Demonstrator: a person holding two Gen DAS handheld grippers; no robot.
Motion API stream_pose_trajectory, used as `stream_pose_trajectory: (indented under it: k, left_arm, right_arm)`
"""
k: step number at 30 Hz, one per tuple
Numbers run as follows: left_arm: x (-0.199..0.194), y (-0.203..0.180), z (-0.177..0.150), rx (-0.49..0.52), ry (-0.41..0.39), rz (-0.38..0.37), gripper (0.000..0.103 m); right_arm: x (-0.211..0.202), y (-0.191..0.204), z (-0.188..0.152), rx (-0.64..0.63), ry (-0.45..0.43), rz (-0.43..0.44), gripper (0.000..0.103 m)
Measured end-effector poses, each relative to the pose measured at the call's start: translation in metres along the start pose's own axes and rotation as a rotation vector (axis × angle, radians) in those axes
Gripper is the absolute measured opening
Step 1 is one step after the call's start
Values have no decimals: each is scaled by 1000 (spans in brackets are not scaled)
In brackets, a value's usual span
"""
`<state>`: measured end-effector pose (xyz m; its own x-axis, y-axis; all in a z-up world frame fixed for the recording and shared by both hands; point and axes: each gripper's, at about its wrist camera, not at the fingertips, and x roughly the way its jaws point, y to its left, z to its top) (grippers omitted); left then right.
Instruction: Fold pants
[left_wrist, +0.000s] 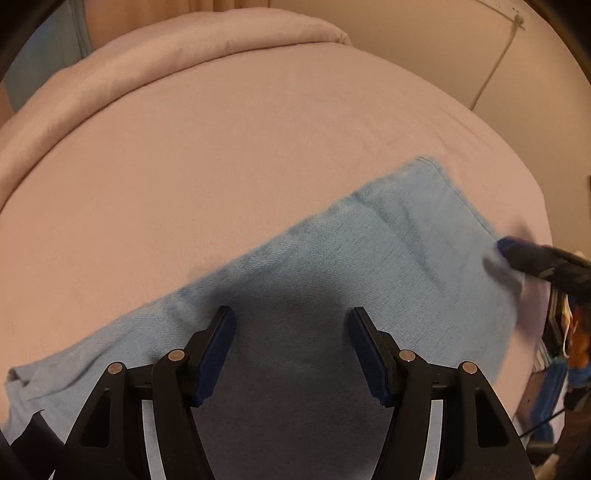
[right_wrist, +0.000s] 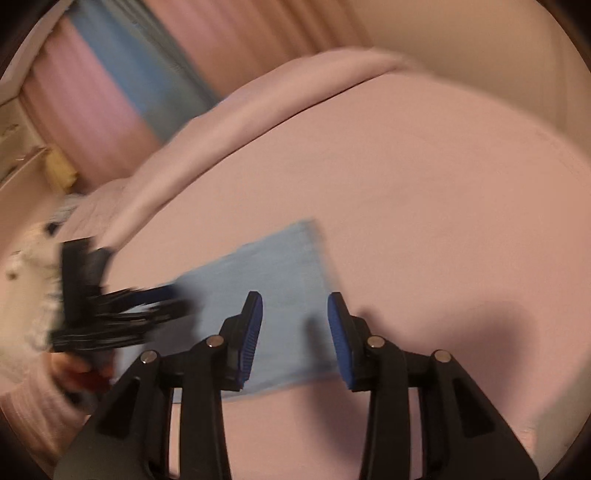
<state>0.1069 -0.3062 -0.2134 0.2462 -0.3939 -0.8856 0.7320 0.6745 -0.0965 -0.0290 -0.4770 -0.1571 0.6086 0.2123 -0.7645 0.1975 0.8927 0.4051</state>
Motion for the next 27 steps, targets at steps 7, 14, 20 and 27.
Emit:
stream_pose_trajectory:
  k: [7,14,20,27]
  left_arm:
    - [-38,15,-16,-33,-66,-27,65]
    - [-82,68,-63,-244,-148,-79,65]
    - [-95,89,-88,-416,-179,-156,65]
    - [-98,103,-116,-543,-157,-206,65]
  right_arm:
    - [-13,-20,-5,117,-34,13,38]
    - [-46,-64,-57,359,-26,104,41]
    - [-40,-51,-71,429,-37,151,41]
    - [-22,-28,-58,521,-69,50,39]
